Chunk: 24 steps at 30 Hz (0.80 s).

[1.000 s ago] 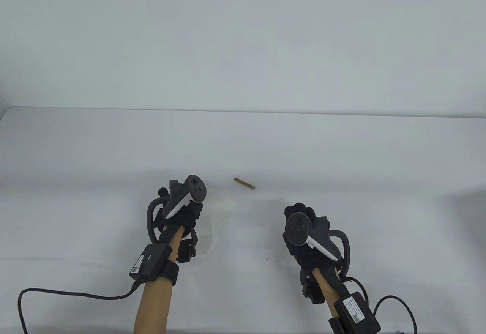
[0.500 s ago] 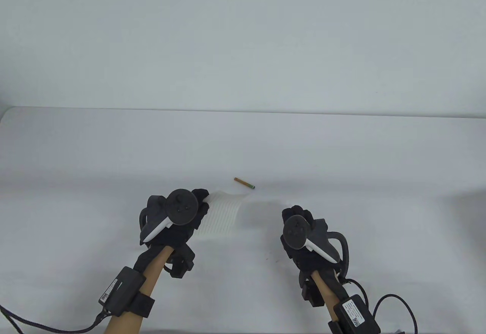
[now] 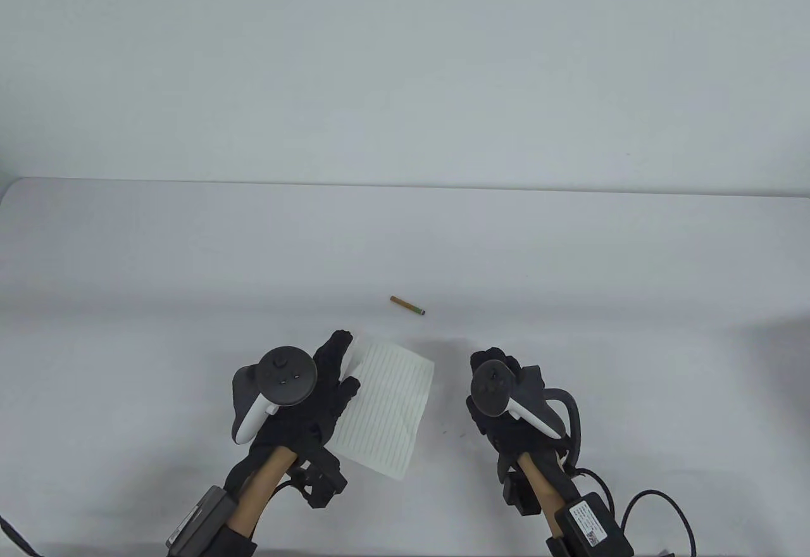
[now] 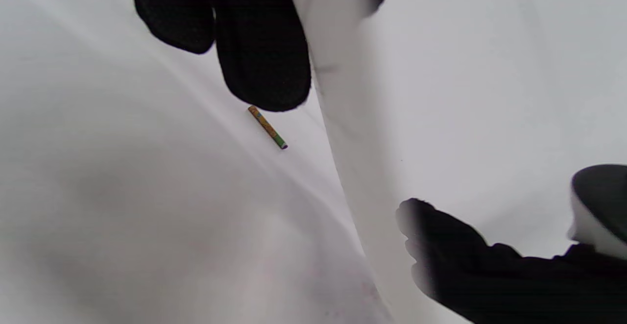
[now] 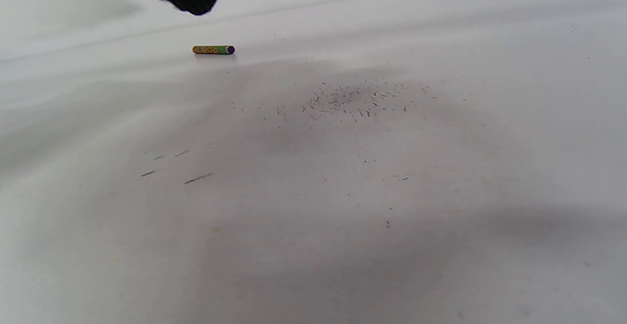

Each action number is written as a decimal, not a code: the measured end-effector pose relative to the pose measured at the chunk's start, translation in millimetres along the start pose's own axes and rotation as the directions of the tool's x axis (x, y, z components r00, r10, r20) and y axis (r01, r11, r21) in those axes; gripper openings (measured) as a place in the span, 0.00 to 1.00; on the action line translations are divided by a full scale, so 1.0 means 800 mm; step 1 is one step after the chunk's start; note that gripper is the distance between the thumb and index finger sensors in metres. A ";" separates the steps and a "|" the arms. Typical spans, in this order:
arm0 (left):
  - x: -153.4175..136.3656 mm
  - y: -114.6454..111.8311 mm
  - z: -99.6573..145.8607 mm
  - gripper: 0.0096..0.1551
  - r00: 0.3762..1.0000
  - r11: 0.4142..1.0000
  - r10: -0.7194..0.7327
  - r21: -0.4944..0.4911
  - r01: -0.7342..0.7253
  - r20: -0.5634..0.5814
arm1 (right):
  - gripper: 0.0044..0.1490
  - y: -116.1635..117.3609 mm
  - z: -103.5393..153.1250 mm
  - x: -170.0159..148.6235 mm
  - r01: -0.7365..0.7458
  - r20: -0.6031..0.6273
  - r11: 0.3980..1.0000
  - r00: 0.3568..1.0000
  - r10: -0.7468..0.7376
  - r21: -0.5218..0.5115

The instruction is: Apply wax crayon on paper

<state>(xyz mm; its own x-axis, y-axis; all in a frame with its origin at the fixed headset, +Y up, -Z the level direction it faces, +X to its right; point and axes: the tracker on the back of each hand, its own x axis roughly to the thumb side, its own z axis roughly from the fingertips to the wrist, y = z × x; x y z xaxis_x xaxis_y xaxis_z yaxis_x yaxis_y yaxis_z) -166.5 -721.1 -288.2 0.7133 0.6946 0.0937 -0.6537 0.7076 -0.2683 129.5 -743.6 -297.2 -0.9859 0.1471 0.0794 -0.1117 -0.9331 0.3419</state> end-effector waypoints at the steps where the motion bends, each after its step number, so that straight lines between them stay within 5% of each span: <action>1: -0.002 -0.005 0.000 0.42 1.000 1.000 -0.021 0.003 0.021 -0.014 | 0.45 0.000 0.000 0.000 0.000 0.000 1.000 1.000 0.000 0.003; 9: -0.009 -0.046 -0.010 0.31 0.968 0.974 -0.222 -0.080 0.214 -0.118 | 0.44 0.001 0.001 0.001 -0.006 -0.006 1.000 1.000 0.006 0.022; 24: 0.009 -0.083 -0.031 0.34 0.875 0.859 -0.456 -0.341 0.383 -0.165 | 0.44 0.001 0.001 0.000 -0.017 -0.019 0.998 1.000 0.018 0.056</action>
<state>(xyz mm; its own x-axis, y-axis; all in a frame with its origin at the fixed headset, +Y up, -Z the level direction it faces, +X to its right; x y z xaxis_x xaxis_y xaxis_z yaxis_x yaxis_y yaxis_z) -111.8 -766.7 -293.6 0.9635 0.2637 0.0464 -0.2019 0.8292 -0.5213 129.4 -744.1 -296.0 -0.9900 0.1238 0.0681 -0.0875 -0.9155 0.3928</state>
